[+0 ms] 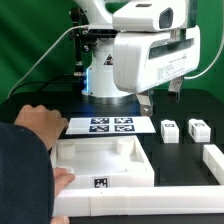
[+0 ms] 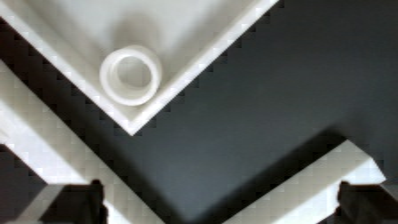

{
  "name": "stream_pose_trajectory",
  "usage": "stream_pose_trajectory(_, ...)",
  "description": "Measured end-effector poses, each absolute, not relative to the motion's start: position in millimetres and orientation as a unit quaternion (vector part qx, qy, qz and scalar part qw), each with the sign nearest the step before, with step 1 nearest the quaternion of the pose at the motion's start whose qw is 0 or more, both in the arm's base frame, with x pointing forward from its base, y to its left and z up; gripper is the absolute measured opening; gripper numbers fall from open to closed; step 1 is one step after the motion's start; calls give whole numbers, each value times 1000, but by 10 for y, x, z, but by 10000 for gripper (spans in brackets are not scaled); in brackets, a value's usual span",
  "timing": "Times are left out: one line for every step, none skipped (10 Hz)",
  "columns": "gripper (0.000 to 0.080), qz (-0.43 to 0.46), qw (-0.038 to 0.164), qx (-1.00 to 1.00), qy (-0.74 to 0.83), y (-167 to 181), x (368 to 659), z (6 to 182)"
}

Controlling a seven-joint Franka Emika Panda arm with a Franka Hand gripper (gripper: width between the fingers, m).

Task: Assemble one leg

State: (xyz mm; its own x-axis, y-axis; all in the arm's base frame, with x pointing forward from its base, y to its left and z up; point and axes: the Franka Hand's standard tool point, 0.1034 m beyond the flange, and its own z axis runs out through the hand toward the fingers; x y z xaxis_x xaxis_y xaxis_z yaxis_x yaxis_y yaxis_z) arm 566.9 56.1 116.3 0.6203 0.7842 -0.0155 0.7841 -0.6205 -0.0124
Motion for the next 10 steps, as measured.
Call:
stream_pose_trajectory(650,10,2,-900,-436,561,5667,1157)
stream_pose_trajectory(650,10,3,-900,-436,561,5666,1156)
stream_pose_trajectory(650,10,3,-900,-436,561,5666,1155)
stream_pose_trajectory(650,10,3,-900,-436,561,5665,1154)
stream_pose_trajectory(650,10,3,-900,-436,561,5665,1152)
stream_pose_trajectory(650,11,3,-900,-436,561,5664,1151)
stream_pose_trajectory(650,11,3,-900,-436,561,5664,1150)
stream_pose_trajectory(650,11,3,-900,-436,561,5663,1148)
stream_pose_trajectory(650,11,3,-900,-436,561,5663,1147)
stream_pose_trajectory(650,11,3,-900,-436,561,5662,1145)
